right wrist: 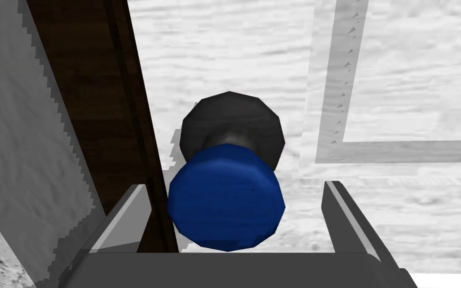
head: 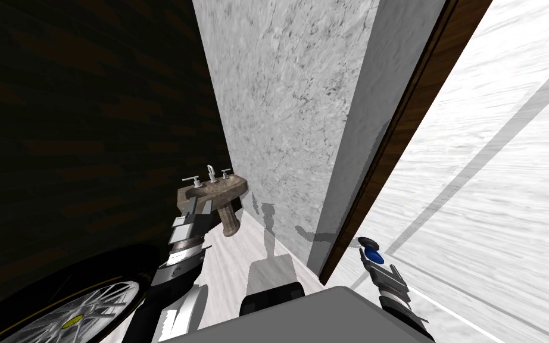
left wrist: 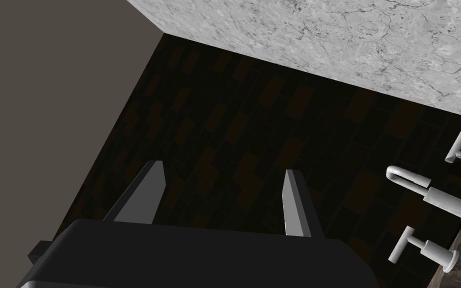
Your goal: Pull the door open
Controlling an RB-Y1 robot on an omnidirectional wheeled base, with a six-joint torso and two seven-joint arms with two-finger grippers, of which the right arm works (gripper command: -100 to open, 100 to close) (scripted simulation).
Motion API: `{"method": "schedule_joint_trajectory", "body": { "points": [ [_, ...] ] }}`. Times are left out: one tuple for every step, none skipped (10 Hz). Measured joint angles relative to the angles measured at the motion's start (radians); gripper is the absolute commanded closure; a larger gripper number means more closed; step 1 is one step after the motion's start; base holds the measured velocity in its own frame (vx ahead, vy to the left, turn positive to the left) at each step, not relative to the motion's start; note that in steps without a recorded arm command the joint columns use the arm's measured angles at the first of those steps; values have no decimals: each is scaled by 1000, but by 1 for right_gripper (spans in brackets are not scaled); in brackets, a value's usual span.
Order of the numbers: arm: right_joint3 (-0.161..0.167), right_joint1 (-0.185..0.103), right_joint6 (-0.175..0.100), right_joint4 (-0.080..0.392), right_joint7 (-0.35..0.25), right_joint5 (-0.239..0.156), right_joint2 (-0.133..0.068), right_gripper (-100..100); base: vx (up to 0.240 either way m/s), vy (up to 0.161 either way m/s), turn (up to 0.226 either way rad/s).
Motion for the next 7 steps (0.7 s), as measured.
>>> {"method": "schedule_joint_trajectory", "body": {
  "points": [
    [4,-1,-4,14,-17,3,-8,-100,116,-5,-43],
    [8,-2,-8,29,-35,7,-19,-100,56,-1,-7],
    [8,-2,-9,30,-40,8,-20,100,-10,-2,1],
    [7,-1,-9,30,-38,7,-20,100,-21,-3,7],
    [7,-2,-9,29,-36,7,-19,100,-15,0,11],
    [7,-3,-8,29,-35,7,-19,100,-7,2,4],
    [8,-3,-8,29,-34,8,-19,100,0,0,0]
  ]
}}
